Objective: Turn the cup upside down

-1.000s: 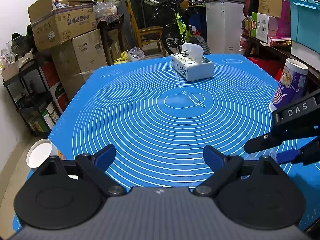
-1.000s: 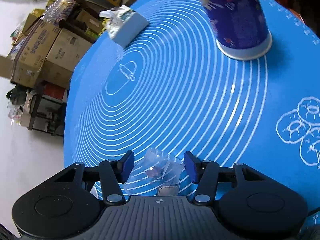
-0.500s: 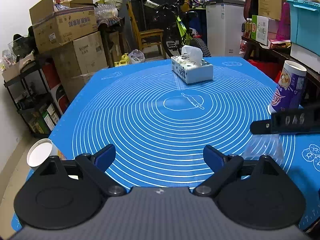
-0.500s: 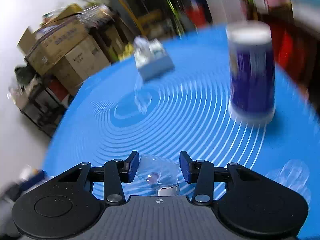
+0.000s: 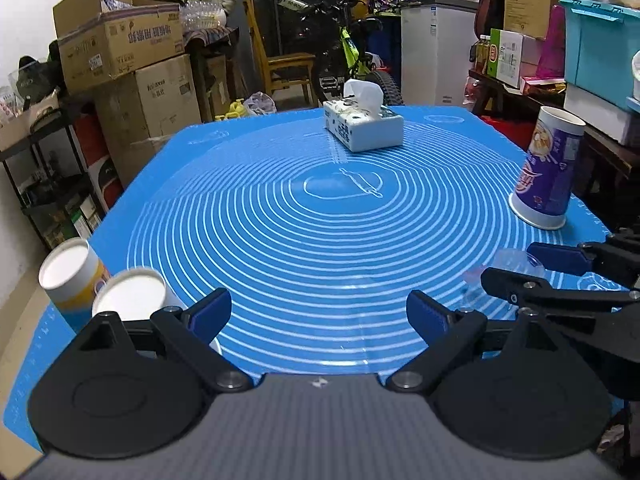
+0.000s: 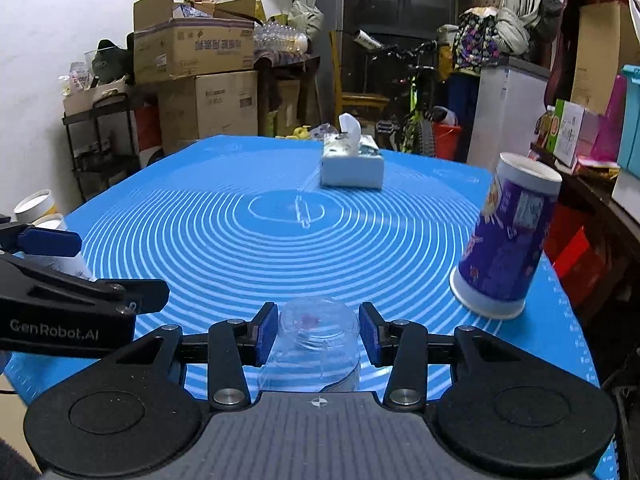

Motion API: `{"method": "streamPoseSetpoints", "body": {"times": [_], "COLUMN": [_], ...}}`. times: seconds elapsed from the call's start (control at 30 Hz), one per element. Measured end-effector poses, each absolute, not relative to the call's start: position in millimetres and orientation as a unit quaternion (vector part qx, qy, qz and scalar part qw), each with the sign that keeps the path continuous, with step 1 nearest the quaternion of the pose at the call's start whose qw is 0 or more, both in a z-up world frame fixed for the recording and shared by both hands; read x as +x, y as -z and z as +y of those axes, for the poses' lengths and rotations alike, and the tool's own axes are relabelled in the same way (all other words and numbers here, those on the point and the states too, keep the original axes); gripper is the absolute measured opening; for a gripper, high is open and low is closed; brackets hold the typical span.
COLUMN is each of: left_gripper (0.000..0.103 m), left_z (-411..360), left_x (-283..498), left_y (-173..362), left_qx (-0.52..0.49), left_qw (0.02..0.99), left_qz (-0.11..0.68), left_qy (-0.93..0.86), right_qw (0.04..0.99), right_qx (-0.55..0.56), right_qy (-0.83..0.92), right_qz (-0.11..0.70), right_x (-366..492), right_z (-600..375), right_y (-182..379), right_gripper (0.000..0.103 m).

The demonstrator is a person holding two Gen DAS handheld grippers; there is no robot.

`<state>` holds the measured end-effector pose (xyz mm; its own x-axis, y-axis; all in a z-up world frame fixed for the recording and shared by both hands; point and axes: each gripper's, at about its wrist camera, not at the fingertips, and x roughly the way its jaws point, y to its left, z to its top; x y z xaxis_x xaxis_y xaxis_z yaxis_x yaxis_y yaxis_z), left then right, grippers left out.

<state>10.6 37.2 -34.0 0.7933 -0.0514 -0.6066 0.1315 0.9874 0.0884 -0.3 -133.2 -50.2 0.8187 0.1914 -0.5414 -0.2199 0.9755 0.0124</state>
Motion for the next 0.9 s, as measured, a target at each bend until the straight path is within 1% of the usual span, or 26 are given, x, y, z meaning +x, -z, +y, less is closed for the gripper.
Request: {"method": "streamPoseSetpoints", "body": {"times": [0.13,0.17,0.23,0.27,0.33,0.57,0.9], "left_gripper": [0.094,0.094,0.094,0.094,0.094,0.094,0.094], "left_z": [34,33,33,33,31,14,-5], "left_x": [5,3,-1,-4,-10,-34,-58], "left_y": [37,37,35,34,33,30,37], "left_qx": [0.063,0.061,0.055,0.051,0.048,0.041,0.047], "left_qw": [0.943,0.943,0.943,0.944,0.944,0.943,0.938], "left_qz": [0.323,0.324,0.323,0.322,0.321,0.321,0.328], "left_qy": [0.052,0.053,0.055,0.055,0.057,0.076,0.097], "right_qw": [0.952,0.952,0.954,0.954,0.953,0.947,0.941], "right_qx": [-0.016,-0.009,0.004,0.010,0.022,-0.005,-0.022], "right_qy": [-0.113,-0.117,-0.118,-0.119,-0.118,-0.095,-0.090], "right_qz": [0.283,0.281,0.277,0.276,0.277,0.307,0.325], "right_x": [-5,-9,-15,-18,-27,-59,-84], "right_z": [-139,-142,-149,-153,-165,-193,-205], "right_y": [49,46,40,37,32,24,36], "right_gripper": [0.048,0.058,0.065,0.069,0.073,0.074,0.074]}}
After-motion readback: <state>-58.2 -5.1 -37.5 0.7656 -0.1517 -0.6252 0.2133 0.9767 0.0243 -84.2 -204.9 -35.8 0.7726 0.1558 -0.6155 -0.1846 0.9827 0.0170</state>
